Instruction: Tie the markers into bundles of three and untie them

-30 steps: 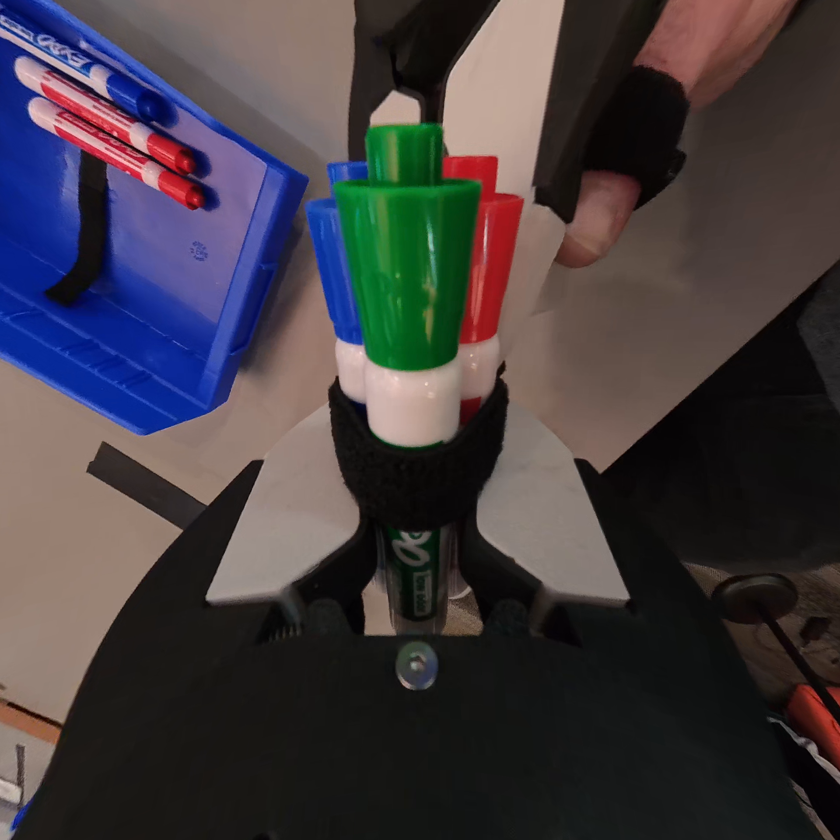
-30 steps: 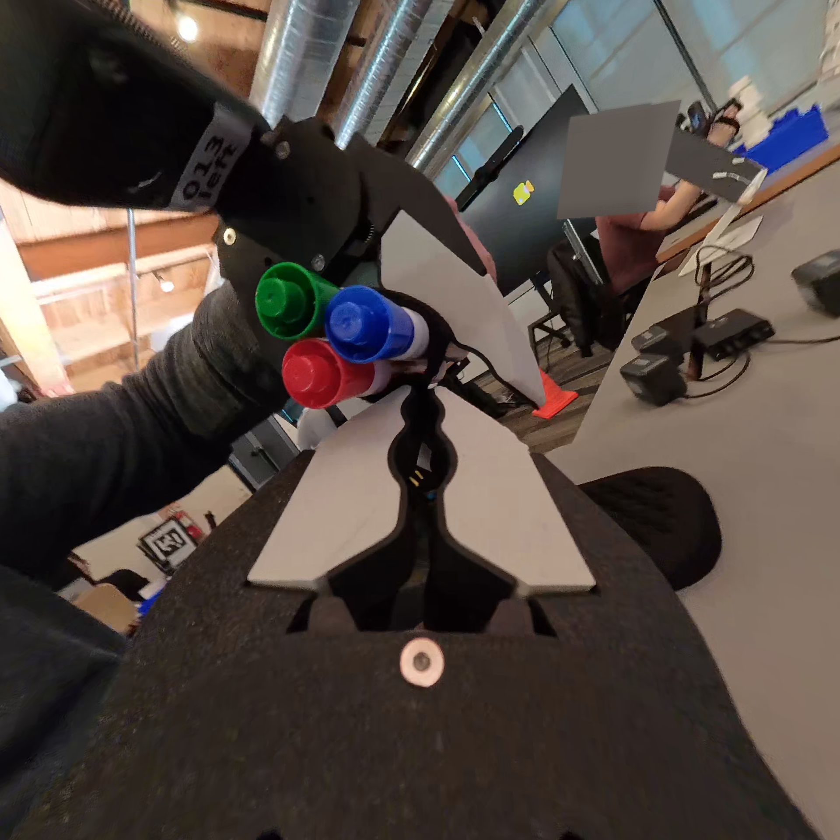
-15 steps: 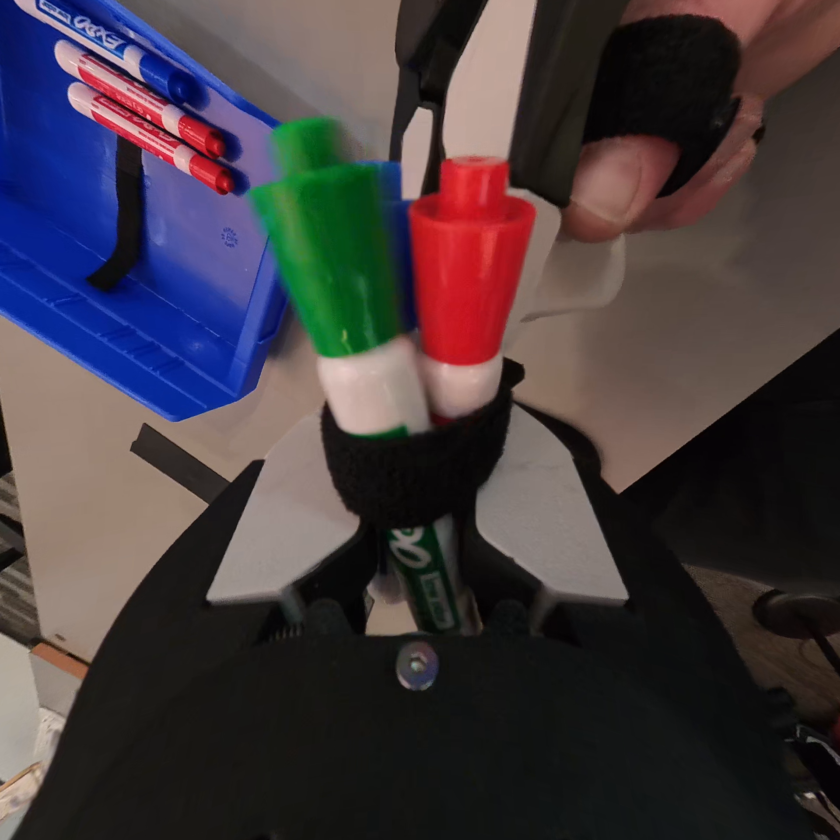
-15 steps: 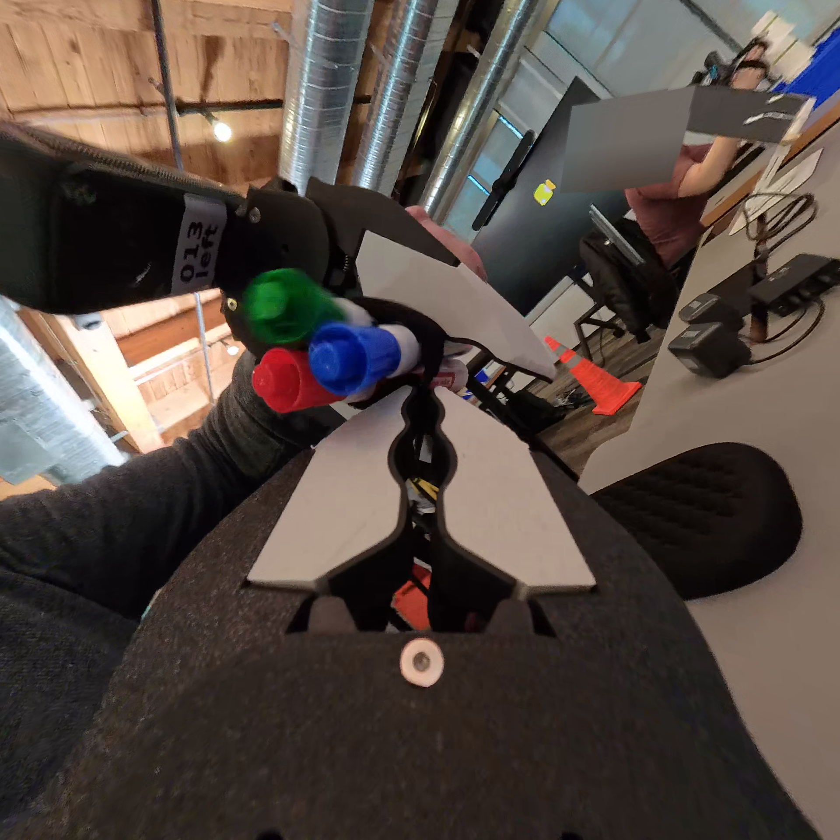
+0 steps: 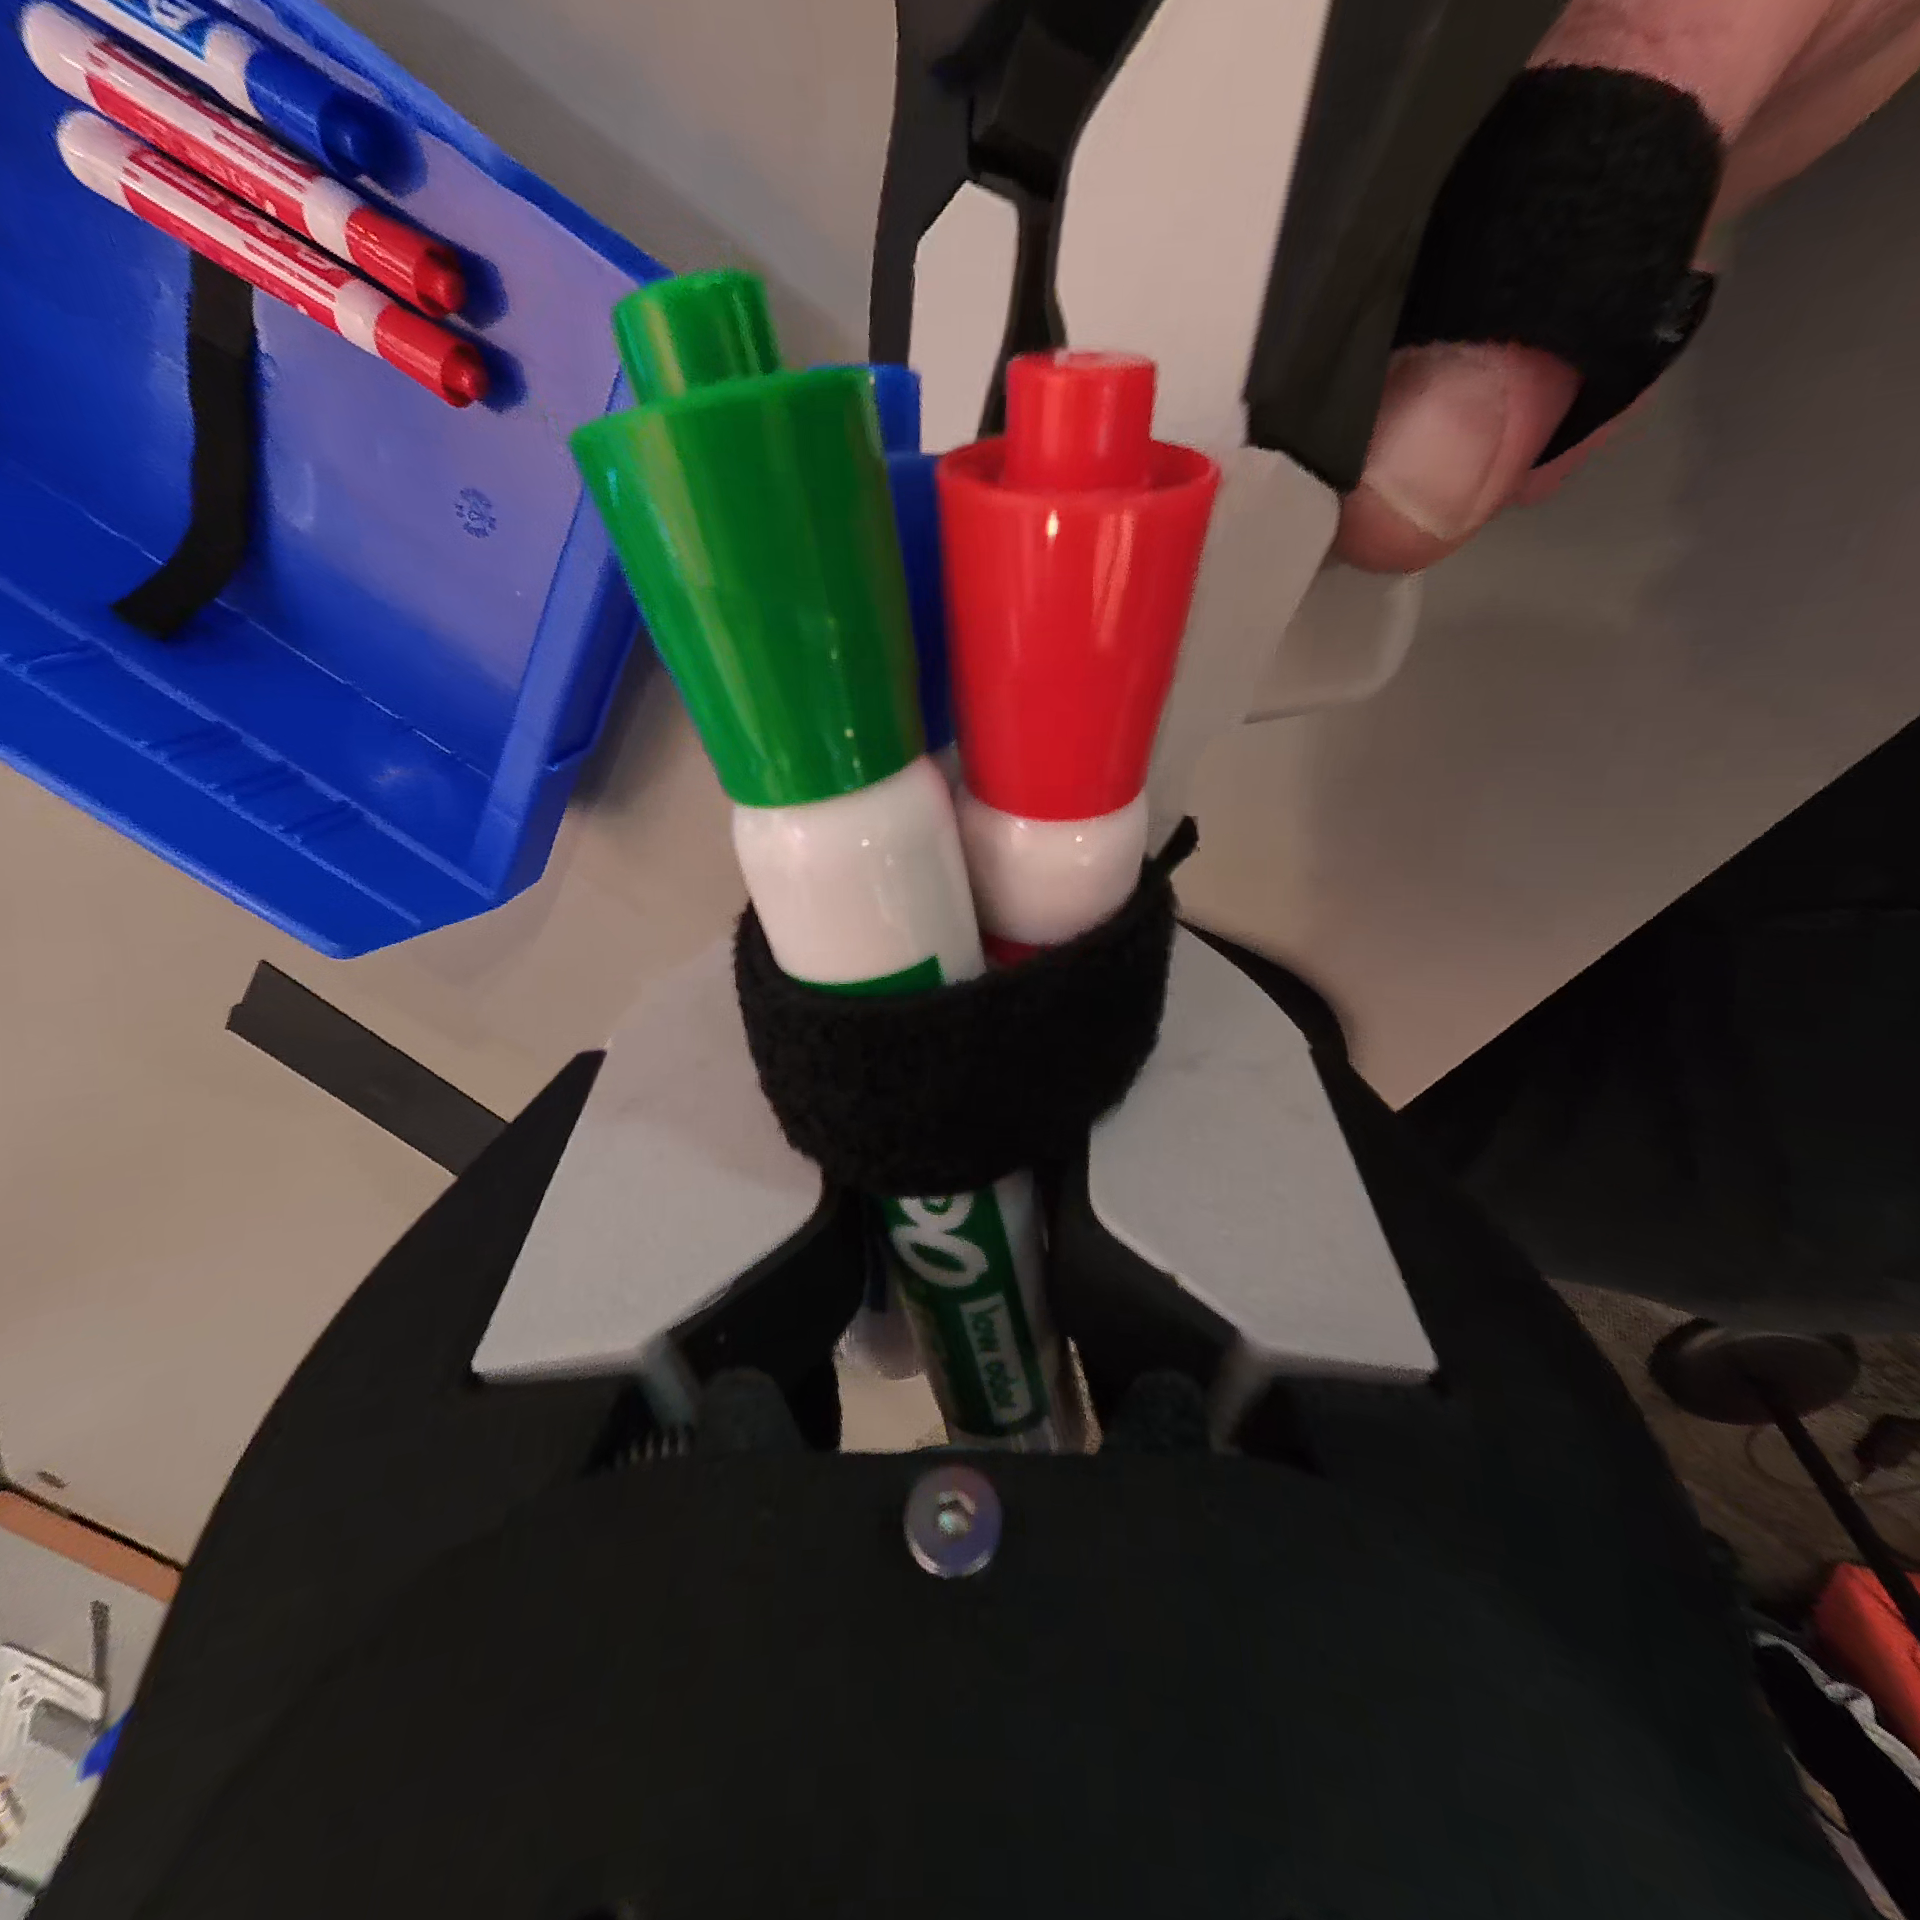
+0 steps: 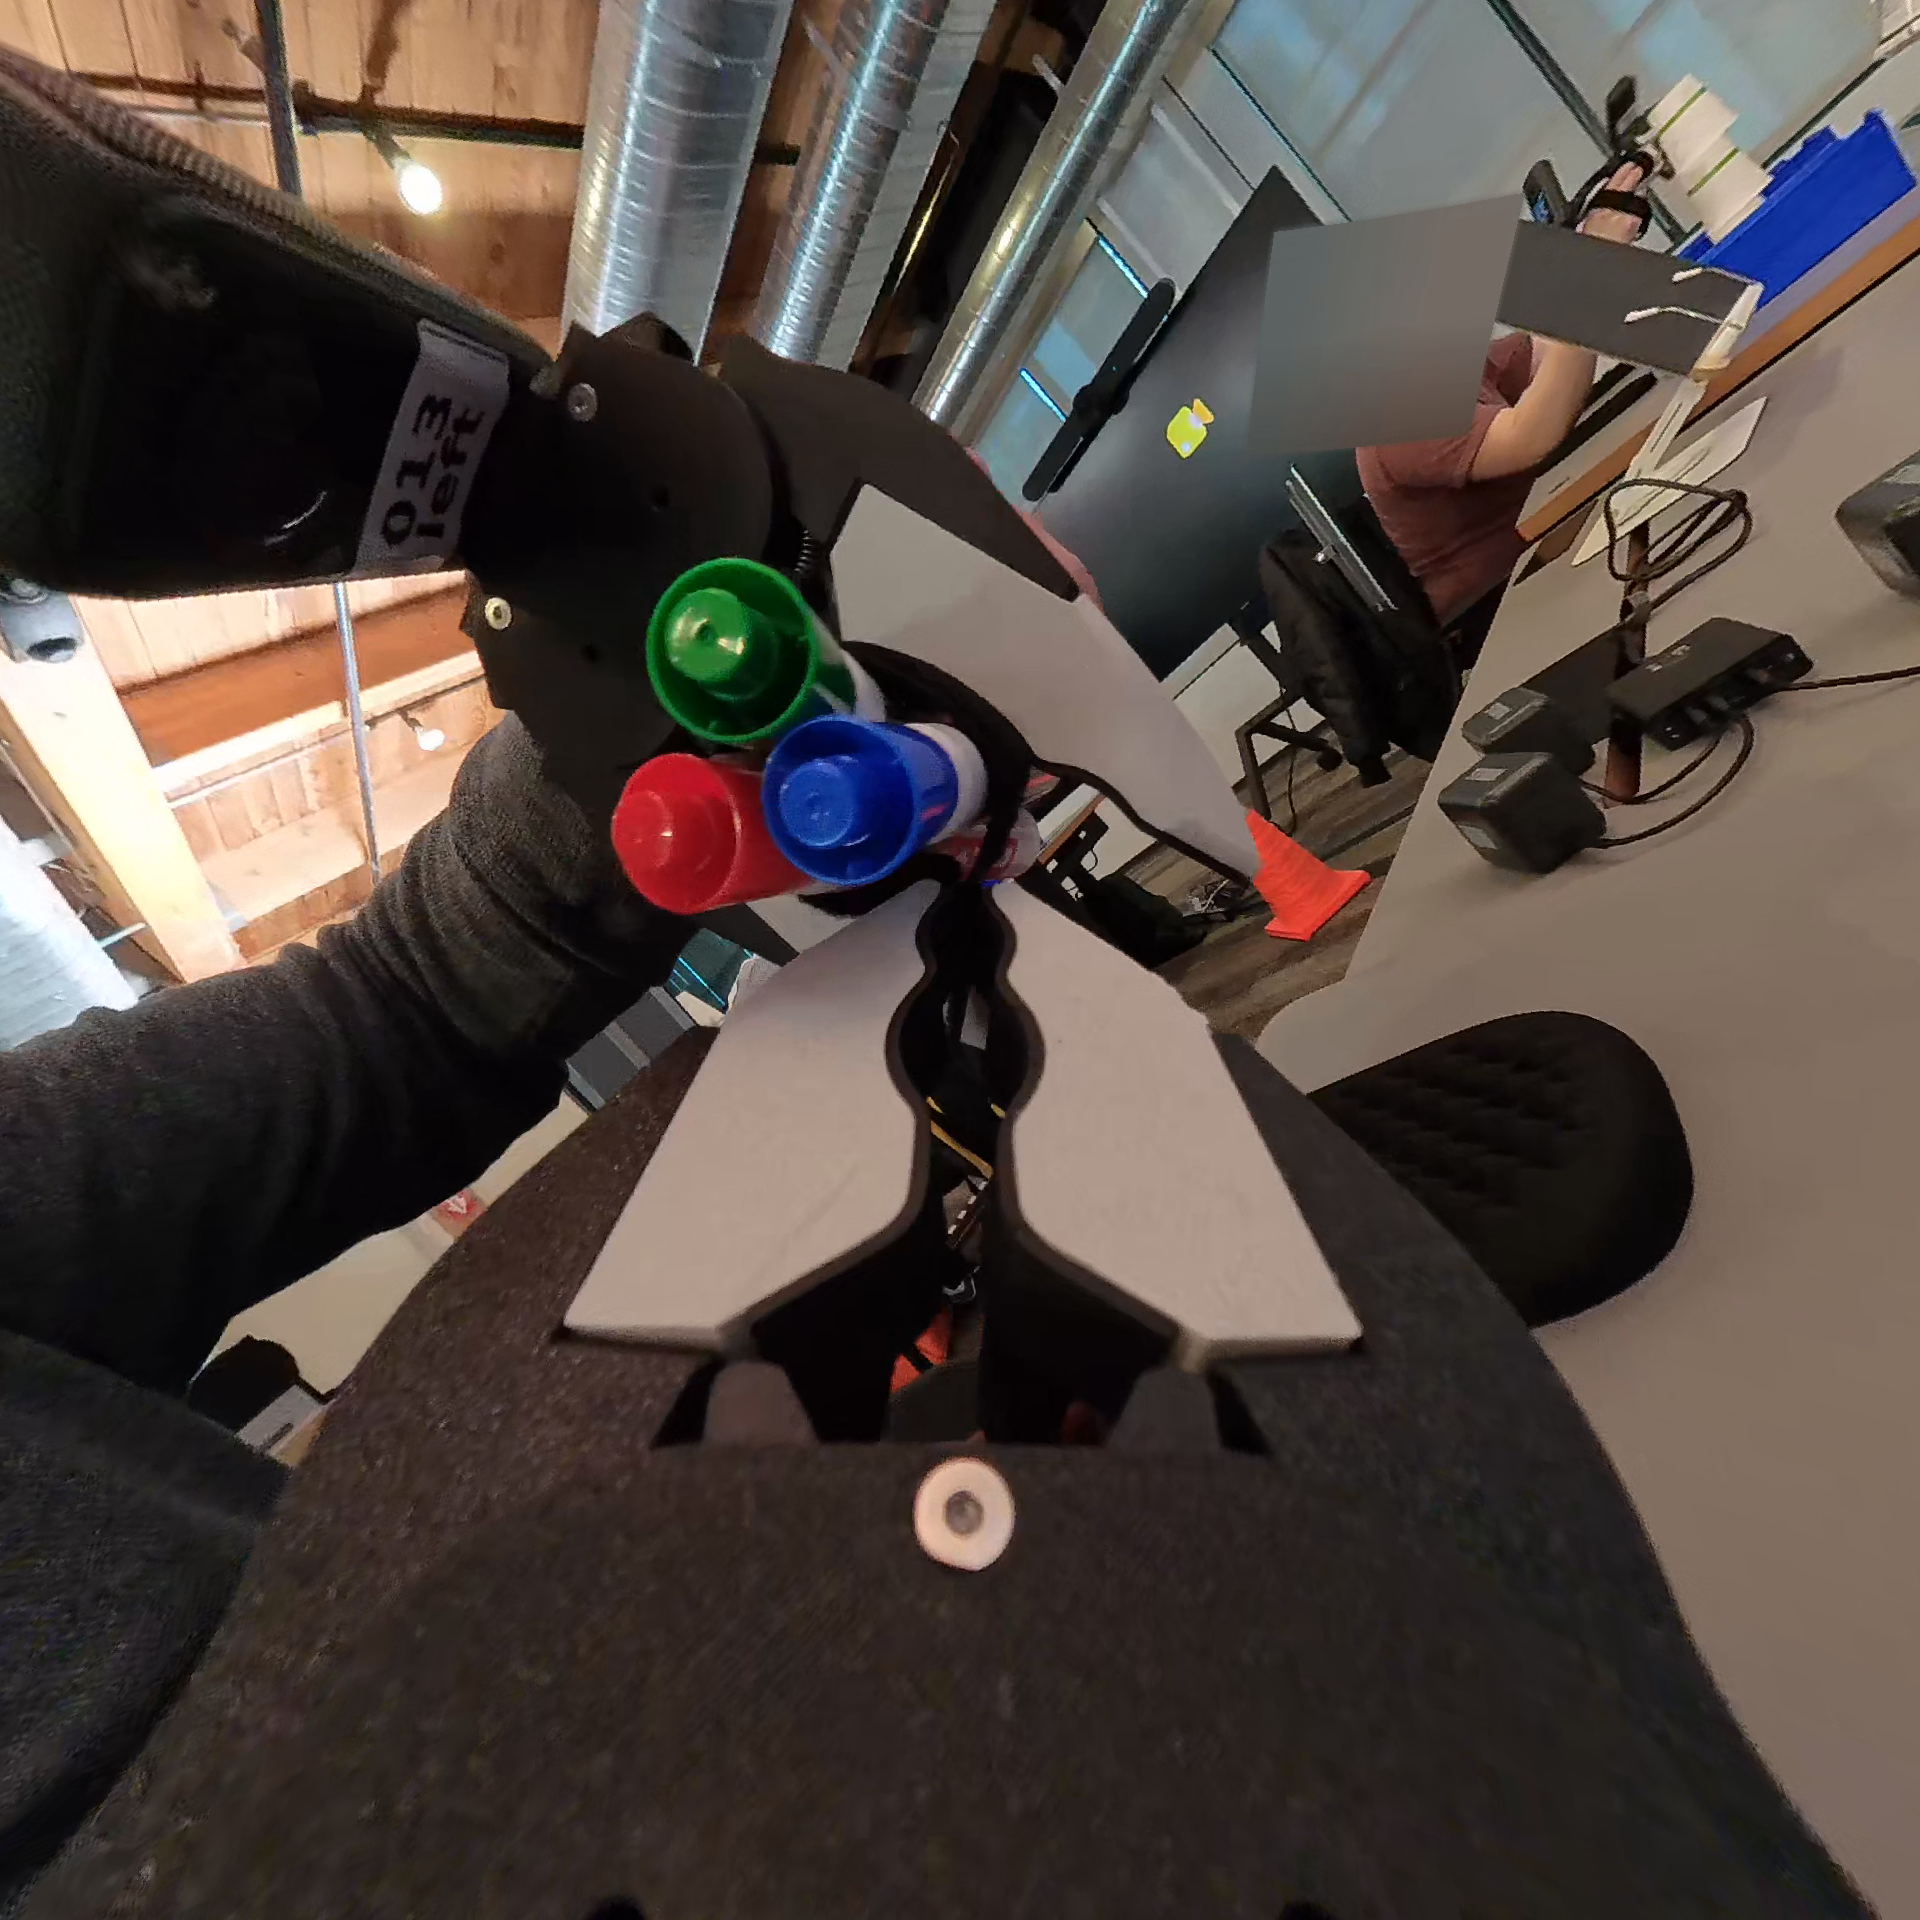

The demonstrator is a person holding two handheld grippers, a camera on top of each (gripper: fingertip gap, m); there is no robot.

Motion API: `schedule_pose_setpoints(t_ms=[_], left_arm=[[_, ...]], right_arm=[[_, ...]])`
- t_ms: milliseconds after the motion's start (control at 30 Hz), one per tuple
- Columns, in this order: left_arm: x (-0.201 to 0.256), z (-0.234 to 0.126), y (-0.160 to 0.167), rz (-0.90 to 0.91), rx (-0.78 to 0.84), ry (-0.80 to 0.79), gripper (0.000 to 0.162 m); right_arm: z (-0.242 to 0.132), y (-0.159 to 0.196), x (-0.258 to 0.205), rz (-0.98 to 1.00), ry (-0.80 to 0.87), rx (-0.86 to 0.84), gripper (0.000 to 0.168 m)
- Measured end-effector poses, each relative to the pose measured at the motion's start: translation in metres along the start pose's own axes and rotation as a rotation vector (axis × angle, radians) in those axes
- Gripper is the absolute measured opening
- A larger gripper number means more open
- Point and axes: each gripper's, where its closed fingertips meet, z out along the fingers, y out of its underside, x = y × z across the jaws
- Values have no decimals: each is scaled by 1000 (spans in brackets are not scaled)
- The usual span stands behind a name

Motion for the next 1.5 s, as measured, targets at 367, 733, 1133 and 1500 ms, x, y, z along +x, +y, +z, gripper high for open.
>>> schedule_pose_setpoints(t_ms=[367, 733, 1133, 1500], left_arm=[[3, 3, 2, -48, 5, 40, 43], [1, 9, 6, -51, -17, 24, 42], [-1, 13, 2, -62, -18, -16, 42], [-8, 17, 8, -53, -44, -68, 43]], right_arm=[[1, 3, -1, -127, 29, -11, 1], [3, 9, 1, -190, 64, -32, 1], [-3, 4, 14, -34, 108, -27, 1], [-1, 4, 17, 112, 53, 4, 1]])
